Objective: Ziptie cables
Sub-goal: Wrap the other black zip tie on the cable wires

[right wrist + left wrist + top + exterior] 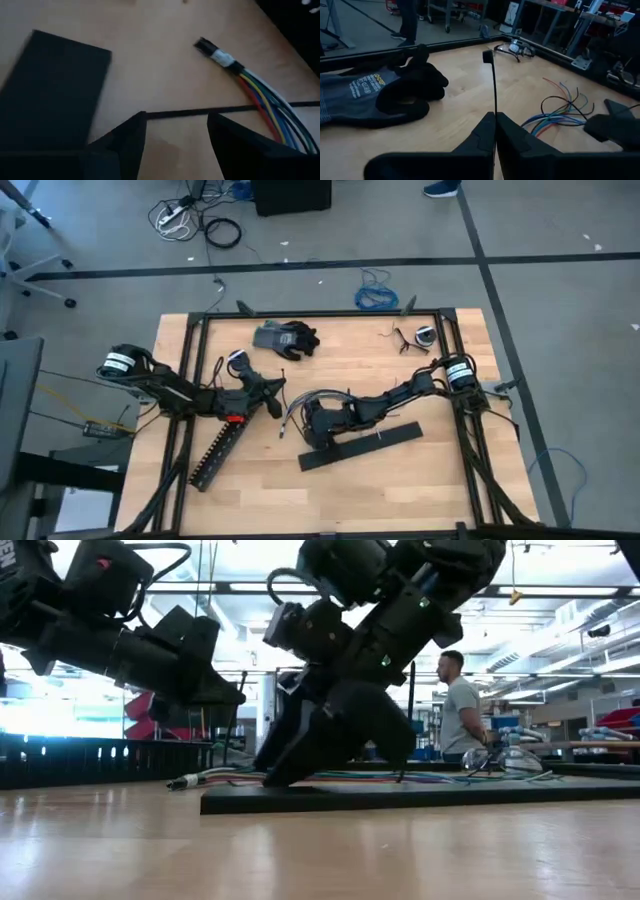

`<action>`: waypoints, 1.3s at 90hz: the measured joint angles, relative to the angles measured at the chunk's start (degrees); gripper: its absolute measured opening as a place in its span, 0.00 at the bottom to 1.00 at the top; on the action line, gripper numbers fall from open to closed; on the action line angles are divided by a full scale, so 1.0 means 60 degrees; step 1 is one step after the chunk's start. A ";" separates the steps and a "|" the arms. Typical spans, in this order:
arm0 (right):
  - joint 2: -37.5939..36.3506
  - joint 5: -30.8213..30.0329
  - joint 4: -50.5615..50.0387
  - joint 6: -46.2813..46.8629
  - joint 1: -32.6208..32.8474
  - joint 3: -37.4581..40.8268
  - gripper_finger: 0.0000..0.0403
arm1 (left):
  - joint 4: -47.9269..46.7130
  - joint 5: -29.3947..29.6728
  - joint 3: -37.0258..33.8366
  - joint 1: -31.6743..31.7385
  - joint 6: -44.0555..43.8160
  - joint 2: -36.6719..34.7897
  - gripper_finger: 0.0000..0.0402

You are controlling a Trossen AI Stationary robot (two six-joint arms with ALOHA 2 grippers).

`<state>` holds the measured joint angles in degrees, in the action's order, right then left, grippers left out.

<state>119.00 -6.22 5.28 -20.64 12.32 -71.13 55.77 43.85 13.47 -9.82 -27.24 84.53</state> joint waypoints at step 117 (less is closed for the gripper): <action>0.0146 -0.2968 -0.0603 0.0469 0.0113 0.0009 0.02 | 0.0004 -0.0175 0.0004 -0.0004 -0.0015 -0.0004 0.00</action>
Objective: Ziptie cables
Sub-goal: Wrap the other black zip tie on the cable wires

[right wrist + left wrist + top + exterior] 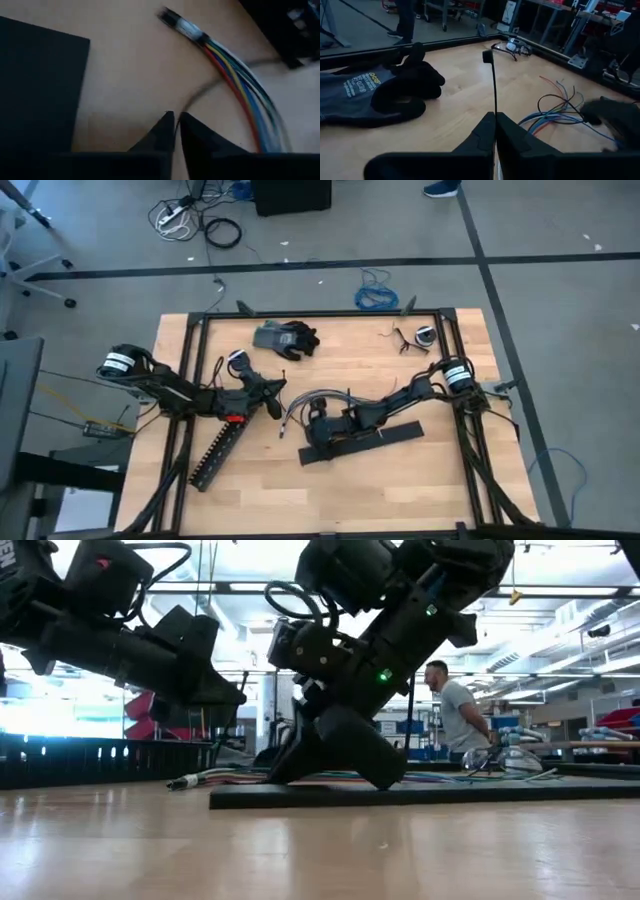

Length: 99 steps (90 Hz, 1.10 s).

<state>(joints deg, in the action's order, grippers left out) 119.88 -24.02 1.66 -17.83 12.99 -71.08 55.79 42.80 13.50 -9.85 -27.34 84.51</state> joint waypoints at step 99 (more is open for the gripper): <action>-0.1057 -0.1340 -0.0352 -0.0955 -0.0772 -0.0665 0.00 | -0.0016 -0.1757 0.0080 -0.0004 -0.0113 0.0000 0.00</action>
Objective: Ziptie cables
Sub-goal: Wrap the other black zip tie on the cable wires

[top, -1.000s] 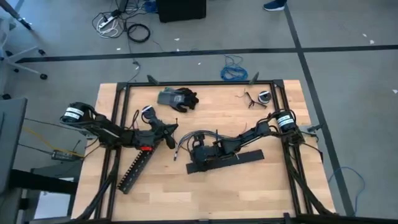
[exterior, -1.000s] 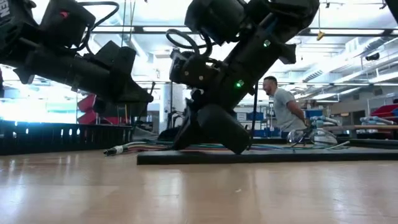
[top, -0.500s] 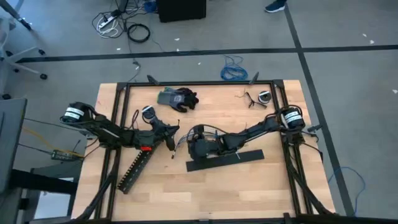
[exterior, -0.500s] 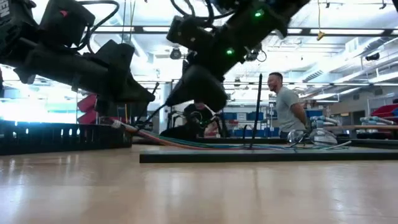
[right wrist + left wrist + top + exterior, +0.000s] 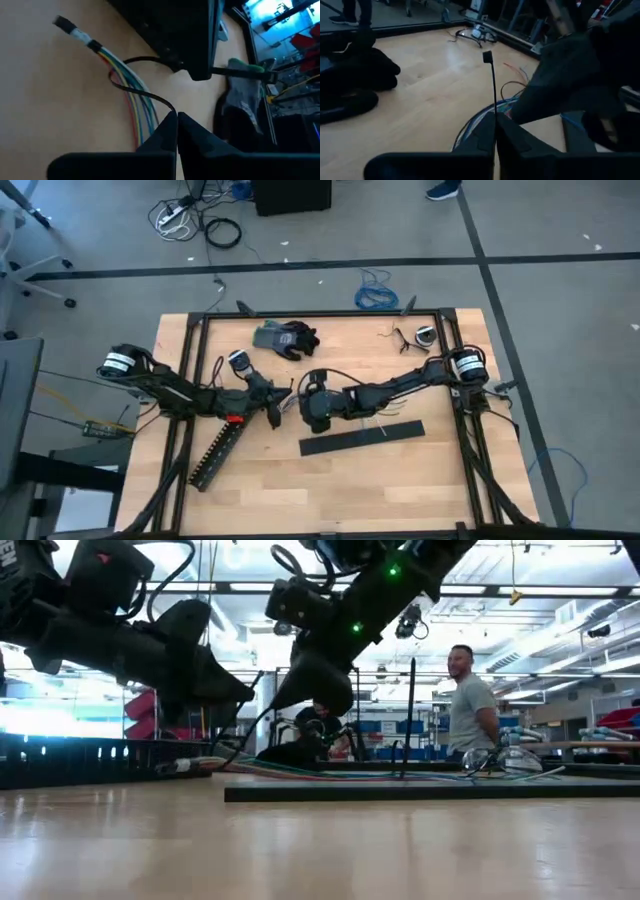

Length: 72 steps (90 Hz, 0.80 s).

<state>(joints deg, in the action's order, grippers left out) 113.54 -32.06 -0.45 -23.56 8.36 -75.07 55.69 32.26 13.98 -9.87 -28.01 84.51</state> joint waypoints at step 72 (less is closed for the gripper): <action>0.0113 0.5426 -0.1938 0.0613 -0.0374 -0.0011 0.02 | -0.0209 0.0402 -0.0004 0.0000 0.1086 0.0004 0.00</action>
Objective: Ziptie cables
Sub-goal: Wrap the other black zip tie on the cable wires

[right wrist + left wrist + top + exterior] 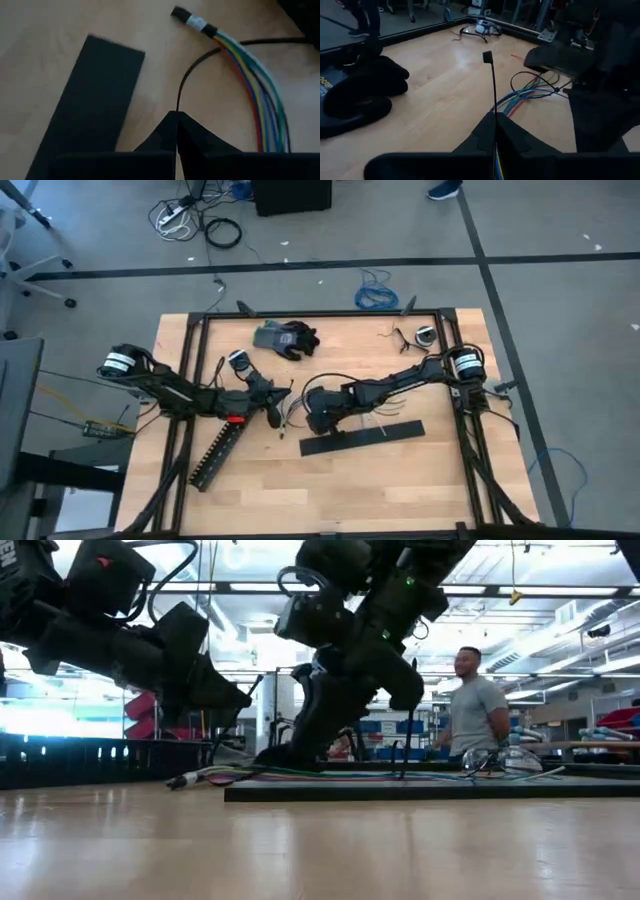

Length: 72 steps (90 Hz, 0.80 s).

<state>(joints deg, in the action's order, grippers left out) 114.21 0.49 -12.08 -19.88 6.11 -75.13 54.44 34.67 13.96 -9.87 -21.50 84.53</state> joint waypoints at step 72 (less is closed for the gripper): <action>0.0000 0.0863 -0.0690 -0.0311 0.0119 0.0045 0.36 | 0.0013 0.0822 0.0000 0.0015 -0.0285 0.0027 0.00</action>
<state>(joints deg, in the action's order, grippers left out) 114.21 5.67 -16.22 -21.75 6.83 -74.86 54.52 39.61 13.96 -9.78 -23.21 84.69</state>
